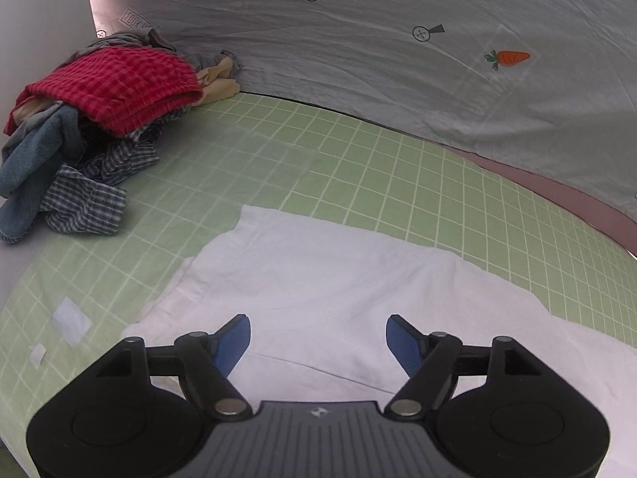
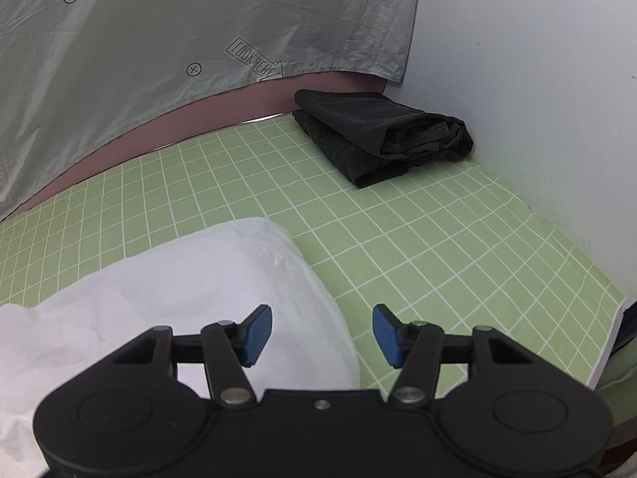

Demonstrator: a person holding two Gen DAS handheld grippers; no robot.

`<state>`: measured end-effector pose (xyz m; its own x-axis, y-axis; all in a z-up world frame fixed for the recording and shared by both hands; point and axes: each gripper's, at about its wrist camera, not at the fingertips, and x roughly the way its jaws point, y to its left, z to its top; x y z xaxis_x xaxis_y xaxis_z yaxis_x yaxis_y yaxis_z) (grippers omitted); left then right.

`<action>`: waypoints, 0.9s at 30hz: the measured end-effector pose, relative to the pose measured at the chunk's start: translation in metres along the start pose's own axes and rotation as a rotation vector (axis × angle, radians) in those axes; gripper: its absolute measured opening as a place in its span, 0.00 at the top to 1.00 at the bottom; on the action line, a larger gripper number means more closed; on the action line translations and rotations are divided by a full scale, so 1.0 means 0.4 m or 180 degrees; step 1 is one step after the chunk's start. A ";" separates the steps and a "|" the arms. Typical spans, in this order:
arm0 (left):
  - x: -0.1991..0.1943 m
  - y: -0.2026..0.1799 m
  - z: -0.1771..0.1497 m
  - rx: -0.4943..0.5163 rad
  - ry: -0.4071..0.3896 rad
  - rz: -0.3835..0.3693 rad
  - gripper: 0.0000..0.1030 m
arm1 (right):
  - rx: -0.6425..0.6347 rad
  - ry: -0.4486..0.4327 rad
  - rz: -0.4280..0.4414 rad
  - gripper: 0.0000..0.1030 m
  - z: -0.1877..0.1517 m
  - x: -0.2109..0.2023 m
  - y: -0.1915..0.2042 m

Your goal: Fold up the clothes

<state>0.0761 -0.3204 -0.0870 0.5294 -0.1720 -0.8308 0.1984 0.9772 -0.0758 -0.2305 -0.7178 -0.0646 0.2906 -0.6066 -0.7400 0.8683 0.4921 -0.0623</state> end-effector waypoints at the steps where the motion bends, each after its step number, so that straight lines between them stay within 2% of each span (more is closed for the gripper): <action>1: 0.021 -0.025 0.001 0.0052 0.0036 -0.0013 0.26 | -0.0031 0.0021 0.0022 0.45 0.012 0.024 0.008; 4: 0.079 -0.086 0.007 0.0145 0.0150 -0.0060 0.26 | -0.0111 0.0087 0.0093 0.45 0.043 0.089 0.030; 7: 0.124 -0.124 0.017 0.0100 0.0237 -0.0100 0.26 | -0.0165 0.0160 0.0176 0.45 0.063 0.145 0.044; 12: 0.186 -0.181 0.025 0.0199 0.0325 -0.0058 0.24 | -0.0197 0.0287 0.0321 0.45 0.084 0.214 0.053; 22: 0.246 -0.205 0.014 0.0235 0.0448 0.0159 0.24 | -0.0179 0.0439 0.0389 0.43 0.095 0.273 0.057; 24: 0.259 -0.204 0.013 0.0234 0.0455 0.0185 0.23 | -0.0168 0.0452 0.0383 0.40 0.098 0.278 0.055; 27: 0.277 -0.200 0.013 0.0216 0.0469 0.0209 0.23 | -0.0121 0.0469 0.0324 0.29 0.100 0.292 0.048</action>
<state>0.1234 -0.4181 -0.1702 0.4173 -0.0831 -0.9050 0.2253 0.9742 0.0144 -0.1639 -0.8043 -0.1255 0.3116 -0.4558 -0.8337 0.8208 0.5712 -0.0055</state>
